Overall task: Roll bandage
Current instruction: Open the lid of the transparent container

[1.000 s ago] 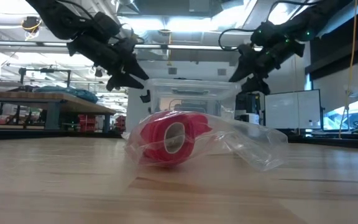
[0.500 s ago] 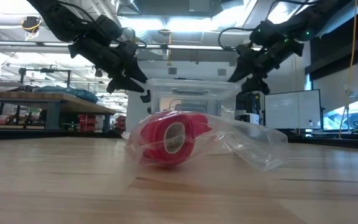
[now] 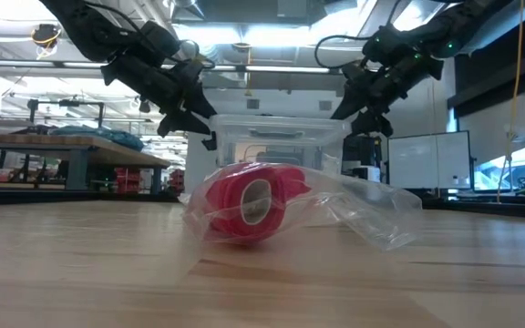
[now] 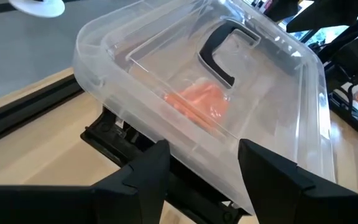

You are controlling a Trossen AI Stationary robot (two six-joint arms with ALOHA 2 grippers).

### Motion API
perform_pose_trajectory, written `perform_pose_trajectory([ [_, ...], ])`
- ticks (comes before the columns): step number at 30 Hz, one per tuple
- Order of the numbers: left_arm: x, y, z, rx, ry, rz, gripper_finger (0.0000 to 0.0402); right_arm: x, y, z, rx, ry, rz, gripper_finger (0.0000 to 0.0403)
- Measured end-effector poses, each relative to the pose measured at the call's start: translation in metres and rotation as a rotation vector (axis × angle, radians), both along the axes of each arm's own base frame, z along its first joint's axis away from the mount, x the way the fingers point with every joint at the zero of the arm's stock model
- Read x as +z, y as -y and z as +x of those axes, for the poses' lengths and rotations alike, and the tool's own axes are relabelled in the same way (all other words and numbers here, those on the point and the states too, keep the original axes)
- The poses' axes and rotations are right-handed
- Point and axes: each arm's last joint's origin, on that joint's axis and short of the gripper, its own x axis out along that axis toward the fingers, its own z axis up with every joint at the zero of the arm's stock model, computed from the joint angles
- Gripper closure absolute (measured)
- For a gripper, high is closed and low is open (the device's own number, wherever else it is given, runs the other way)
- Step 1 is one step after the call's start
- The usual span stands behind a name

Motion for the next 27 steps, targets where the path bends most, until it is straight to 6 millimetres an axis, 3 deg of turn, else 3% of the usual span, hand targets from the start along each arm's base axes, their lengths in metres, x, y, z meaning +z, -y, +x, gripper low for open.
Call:
perform_pose_trajectory([
  [9, 0.001, 0.0, 0.0, -0.002, 0.009, 0.009, 0.0219, 0.002, -0.001, 0.001, 0.042, 0.027, 0.024, 0.0182],
  [21, 0.019, 0.005, -0.003, -0.025, 0.08, 0.067, 0.0219, 0.021, 0.0, 0.005, 0.084, 0.062, 0.029, 0.0182],
  [27, 0.015, 0.006, -0.005, -0.033, 0.042, 0.071, 0.0219, 0.02, 0.001, 0.004, 0.065, 0.048, 0.021, 0.0182],
])
